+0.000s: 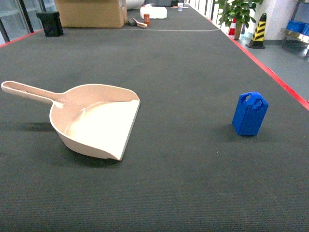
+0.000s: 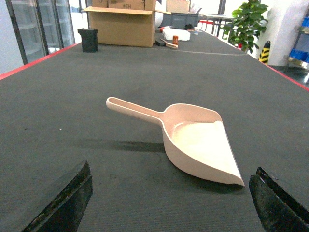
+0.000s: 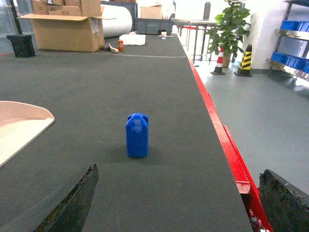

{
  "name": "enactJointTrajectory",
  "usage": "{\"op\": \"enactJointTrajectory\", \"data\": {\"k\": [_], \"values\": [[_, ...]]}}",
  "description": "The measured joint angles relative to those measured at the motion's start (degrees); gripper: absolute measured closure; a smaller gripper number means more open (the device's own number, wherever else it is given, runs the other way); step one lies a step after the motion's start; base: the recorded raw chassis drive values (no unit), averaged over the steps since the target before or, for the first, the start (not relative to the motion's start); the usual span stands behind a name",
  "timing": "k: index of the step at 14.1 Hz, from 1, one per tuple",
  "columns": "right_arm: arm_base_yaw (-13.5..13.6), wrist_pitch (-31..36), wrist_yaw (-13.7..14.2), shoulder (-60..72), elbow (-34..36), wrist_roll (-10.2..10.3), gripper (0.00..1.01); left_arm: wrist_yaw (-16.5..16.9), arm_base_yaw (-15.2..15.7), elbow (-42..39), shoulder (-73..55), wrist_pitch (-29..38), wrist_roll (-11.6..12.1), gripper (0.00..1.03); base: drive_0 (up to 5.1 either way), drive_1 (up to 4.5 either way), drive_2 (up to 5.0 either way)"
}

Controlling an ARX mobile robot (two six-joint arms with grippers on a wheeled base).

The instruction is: Place part in tray to right shelf

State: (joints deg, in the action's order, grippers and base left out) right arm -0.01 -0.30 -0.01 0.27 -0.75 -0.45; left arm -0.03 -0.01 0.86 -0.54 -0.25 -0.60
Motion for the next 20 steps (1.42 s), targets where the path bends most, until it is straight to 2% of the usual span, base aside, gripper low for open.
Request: {"op": "enactJointTrajectory", "data": {"k": [20], "values": [[0.00,0.00,0.00,0.00,0.00,0.00,0.03,0.00,0.00,0.00,0.00,0.00,0.00,0.05,0.0,0.00,0.0]]}}
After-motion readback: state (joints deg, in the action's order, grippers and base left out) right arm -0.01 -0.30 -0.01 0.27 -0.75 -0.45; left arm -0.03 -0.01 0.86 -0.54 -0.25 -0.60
